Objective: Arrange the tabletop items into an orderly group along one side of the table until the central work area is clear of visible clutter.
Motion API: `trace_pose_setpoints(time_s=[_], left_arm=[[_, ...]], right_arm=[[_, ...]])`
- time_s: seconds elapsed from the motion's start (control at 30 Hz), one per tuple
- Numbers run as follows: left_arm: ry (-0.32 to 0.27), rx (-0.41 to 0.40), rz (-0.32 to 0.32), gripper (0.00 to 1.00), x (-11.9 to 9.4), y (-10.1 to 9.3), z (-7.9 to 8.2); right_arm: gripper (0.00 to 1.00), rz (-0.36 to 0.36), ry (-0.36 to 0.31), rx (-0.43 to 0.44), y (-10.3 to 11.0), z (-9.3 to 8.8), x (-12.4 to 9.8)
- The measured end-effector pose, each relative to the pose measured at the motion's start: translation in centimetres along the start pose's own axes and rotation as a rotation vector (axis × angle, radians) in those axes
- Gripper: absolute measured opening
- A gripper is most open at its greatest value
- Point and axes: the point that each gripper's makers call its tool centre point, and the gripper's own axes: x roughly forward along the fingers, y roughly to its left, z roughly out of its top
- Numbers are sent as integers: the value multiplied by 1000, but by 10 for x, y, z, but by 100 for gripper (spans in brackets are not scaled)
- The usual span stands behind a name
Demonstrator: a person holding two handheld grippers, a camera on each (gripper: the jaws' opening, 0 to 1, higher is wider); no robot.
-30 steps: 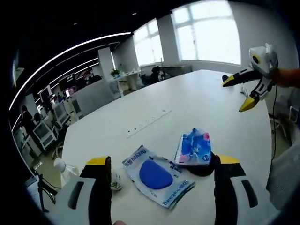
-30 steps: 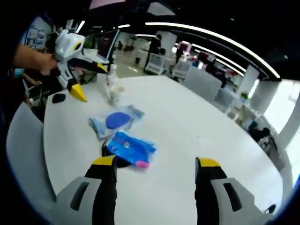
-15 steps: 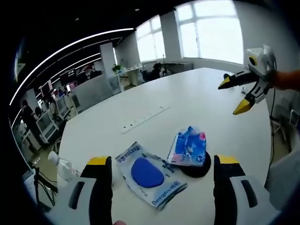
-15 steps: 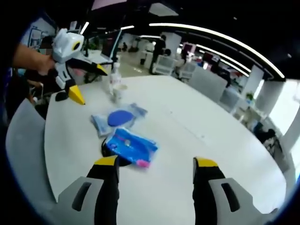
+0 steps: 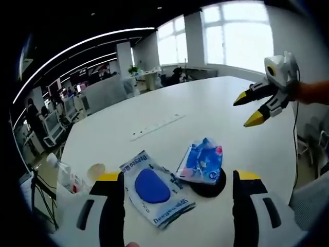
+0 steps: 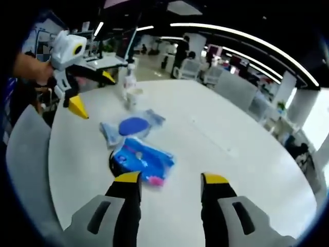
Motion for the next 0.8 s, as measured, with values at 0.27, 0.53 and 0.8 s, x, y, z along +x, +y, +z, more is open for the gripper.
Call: trace_pose_setpoints(time_s=[0.27, 0.53, 0.8], left_arm=[[16, -44, 6, 82, 14, -11, -7], [33, -54, 14, 79, 26, -13, -16], [44, -81, 8, 75, 40, -24, -22]], right_arm=[[36, 32, 19, -6, -2, -8, 12], [35, 61, 27, 5, -5, -17, 23], [31, 93, 35, 41, -5, -28, 31]])
